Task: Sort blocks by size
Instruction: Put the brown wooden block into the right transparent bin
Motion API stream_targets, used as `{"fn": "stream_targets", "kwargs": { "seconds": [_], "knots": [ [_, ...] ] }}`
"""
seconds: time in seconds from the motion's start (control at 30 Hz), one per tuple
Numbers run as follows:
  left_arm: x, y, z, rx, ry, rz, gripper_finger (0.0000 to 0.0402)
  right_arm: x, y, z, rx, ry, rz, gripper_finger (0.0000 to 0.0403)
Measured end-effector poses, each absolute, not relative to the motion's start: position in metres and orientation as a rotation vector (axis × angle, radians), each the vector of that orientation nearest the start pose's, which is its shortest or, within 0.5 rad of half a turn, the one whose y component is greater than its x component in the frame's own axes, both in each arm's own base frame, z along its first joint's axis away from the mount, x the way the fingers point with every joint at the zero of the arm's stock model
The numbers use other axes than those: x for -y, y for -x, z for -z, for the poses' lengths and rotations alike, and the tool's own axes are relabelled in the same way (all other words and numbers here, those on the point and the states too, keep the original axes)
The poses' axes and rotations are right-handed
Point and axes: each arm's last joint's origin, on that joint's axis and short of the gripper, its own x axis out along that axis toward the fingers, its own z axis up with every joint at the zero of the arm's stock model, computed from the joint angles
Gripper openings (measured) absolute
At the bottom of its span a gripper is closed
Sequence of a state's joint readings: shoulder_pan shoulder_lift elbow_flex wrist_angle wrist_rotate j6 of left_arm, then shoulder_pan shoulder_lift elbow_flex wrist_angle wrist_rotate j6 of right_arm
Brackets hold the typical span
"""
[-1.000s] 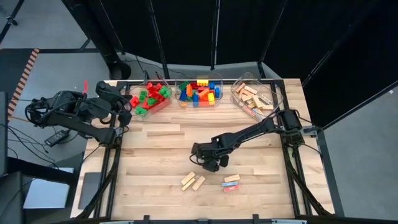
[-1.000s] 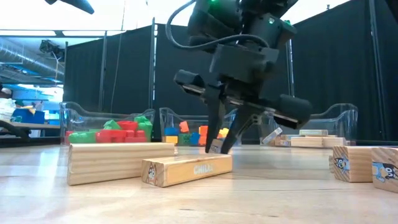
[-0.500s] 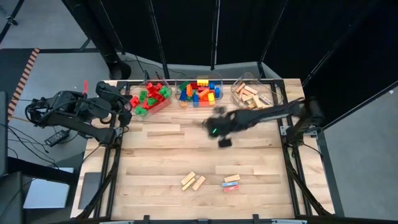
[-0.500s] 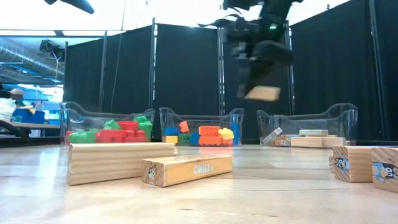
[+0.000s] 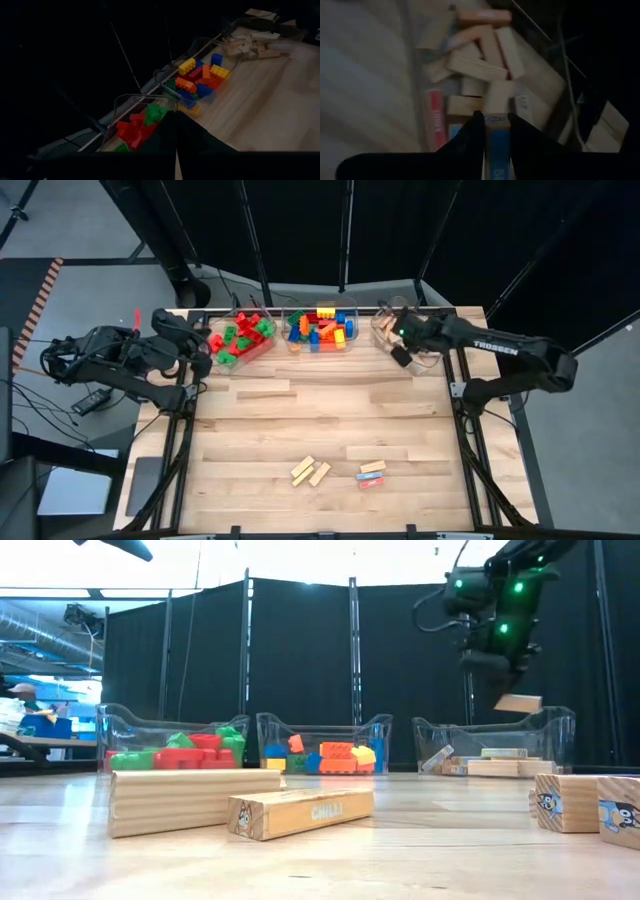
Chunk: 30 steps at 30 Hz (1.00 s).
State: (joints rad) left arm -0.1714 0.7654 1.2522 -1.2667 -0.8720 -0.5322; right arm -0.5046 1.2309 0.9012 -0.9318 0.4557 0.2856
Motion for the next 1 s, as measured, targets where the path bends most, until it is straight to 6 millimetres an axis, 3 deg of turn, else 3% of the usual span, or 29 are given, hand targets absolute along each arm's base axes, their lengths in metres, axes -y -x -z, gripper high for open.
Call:
{"fn": "stream_targets", "kwargs": {
  "seconds": [0.1, 0.33, 0.4, 0.5, 0.63, 0.77, 1.0],
  "knots": [
    [-0.009, -0.082, -0.394, -0.479, 0.085, -0.835, 0.0004, 0.128, -0.174, -0.239, -1.154, -0.292, 1.063, 0.0108],
    [-0.009, -0.082, -0.394, -0.478, 0.084, -0.837, 0.0004, 0.146, -0.171, -0.245, -1.09, -0.364, 1.072, 0.0288],
    [-0.009, -0.082, -0.394, -0.478, 0.084, -0.837, 0.0004, 0.144, -0.174, -0.256, -1.059, -0.396, 1.004, 0.0314],
    [-0.009, -0.082, -0.394, -0.479, 0.083, -0.836, 0.0004, 0.131, -0.188, -0.279, -0.952, -0.451, 0.772, 0.0323],
    [-0.009, -0.082, -0.394, -0.48, 0.081, -0.836, 0.0004, 0.089, -0.21, -0.299, -0.846, -0.51, 0.409, 0.0302],
    [-0.009, -0.082, -0.394, -0.481, 0.081, -0.836, 0.0004, 0.026, -0.226, -0.296, -0.914, -0.483, 0.165, 0.0273],
    [-0.009, -0.081, -0.393, -0.483, 0.08, -0.836, 0.0004, -0.078, -0.24, -0.265, -0.914, -0.422, 0.055, 0.0237]
  ]
}}
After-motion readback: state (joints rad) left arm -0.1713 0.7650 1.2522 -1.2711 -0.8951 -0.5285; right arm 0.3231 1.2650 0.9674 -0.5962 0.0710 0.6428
